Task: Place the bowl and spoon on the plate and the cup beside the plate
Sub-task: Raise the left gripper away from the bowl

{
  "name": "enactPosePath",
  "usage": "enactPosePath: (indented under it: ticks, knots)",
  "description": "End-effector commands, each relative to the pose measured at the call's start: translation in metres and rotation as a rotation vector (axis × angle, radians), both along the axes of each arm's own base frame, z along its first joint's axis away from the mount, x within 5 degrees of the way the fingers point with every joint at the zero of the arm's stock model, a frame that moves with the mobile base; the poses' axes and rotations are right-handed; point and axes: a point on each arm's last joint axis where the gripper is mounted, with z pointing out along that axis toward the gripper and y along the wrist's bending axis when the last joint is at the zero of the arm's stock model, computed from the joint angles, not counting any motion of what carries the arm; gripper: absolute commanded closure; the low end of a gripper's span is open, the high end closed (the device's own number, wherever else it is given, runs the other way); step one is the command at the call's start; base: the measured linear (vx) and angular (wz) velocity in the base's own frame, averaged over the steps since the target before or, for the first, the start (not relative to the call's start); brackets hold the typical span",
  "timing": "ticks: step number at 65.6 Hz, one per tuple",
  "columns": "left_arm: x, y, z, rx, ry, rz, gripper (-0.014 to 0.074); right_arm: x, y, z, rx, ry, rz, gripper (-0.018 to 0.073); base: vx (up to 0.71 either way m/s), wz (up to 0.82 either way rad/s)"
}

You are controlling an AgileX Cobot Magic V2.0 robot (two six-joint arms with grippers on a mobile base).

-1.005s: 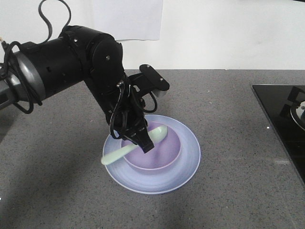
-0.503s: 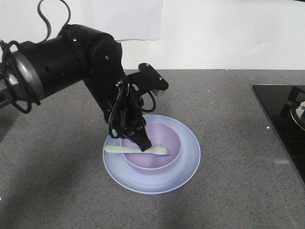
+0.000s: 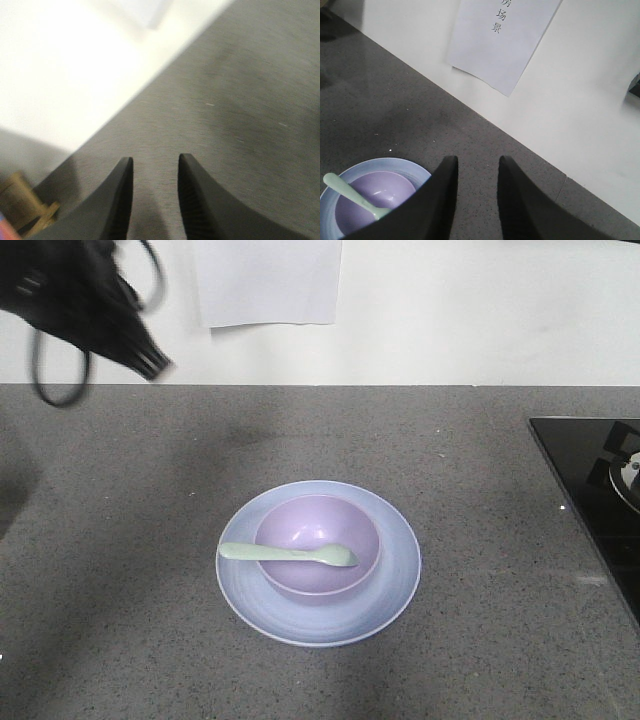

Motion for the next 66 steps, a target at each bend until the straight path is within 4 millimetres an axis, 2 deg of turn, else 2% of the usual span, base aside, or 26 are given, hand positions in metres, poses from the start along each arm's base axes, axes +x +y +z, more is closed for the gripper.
enactPosePath:
  ticks: [1,14,34,41,46,59,66]
  knots:
    - [-0.013,0.037,0.035,-0.059,-0.162,0.100,0.0324,-0.004,-0.003,0.014,0.042,-0.098,-0.008,0.0357,0.00,0.00]
    - [-0.009,0.102,0.037,-0.070,-0.154,0.345,0.0292,-0.004,-0.003,0.014,0.043,-0.098,-0.007,0.0357,0.00,0.00]
    - [-0.008,0.177,0.027,-0.326,-0.122,0.573,0.0292,-0.005,-0.002,0.014,0.045,-0.088,-0.002,0.0357,0.00,0.00]
    - [-0.008,0.192,0.024,-0.353,-0.132,0.593,0.0292,-0.005,-0.002,0.014,0.047,-0.087,0.000,0.0357,0.00,0.00]
    - [-0.005,0.198,0.013,-0.363,-0.113,0.611,0.0292,-0.005,-0.002,0.014,0.047,-0.087,0.000,0.0357,0.00,0.00]
    - [0.012,0.205,-0.038,-0.344,0.050,0.647,0.0288,-0.005,-0.002,0.014,0.046,-0.088,0.000,0.0357,0.00,0.00]
    - [0.018,0.206,-0.058,-0.344,0.112,0.648,0.0288,-0.005,-0.002,0.014,0.046,-0.088,-0.001,0.0357,0.00,0.00]
